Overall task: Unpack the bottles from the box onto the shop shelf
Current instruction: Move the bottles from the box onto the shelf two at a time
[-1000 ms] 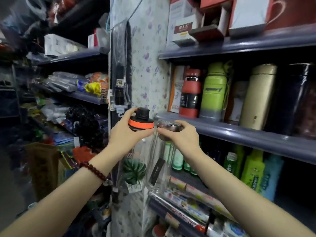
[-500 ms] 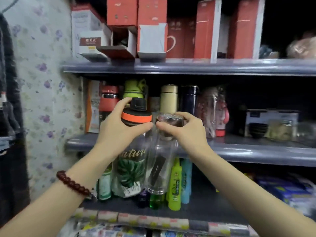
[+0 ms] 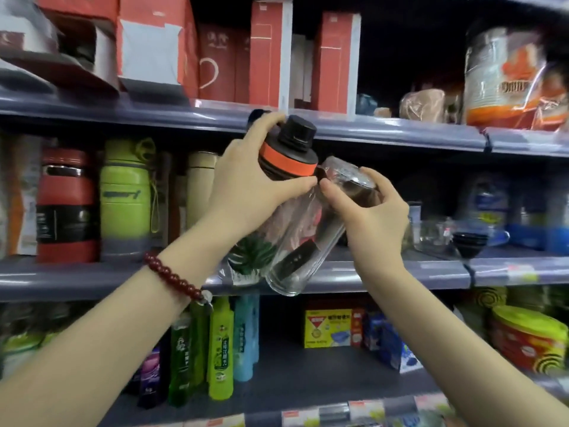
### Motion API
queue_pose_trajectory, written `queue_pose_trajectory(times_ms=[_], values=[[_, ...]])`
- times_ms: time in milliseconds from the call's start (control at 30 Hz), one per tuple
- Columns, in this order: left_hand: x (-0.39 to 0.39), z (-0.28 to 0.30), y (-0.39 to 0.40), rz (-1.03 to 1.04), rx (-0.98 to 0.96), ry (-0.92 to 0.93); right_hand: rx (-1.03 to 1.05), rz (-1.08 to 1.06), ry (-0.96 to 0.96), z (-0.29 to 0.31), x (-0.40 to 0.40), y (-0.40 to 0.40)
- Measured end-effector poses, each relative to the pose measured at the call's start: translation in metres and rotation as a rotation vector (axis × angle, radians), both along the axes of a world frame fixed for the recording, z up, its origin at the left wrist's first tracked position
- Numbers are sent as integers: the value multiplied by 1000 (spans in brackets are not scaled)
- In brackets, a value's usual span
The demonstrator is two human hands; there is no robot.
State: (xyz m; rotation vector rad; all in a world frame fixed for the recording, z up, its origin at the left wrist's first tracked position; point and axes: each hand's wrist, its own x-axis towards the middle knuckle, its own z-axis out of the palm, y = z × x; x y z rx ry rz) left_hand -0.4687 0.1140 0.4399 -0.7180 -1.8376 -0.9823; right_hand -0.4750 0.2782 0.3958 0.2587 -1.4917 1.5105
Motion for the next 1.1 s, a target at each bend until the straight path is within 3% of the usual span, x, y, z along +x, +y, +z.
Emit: queue_pose_trajectory(times_ms=[467, 833, 1100], values=[[-56, -19, 101, -98, 124, 93, -2, -135, 140, 11, -29, 85], [-97, -29, 111, -112, 131, 42, 43, -182, 26, 9, -69, 99], [-123, -12, 102, -248, 138, -87, 48, -218, -85, 35, -100, 102]])
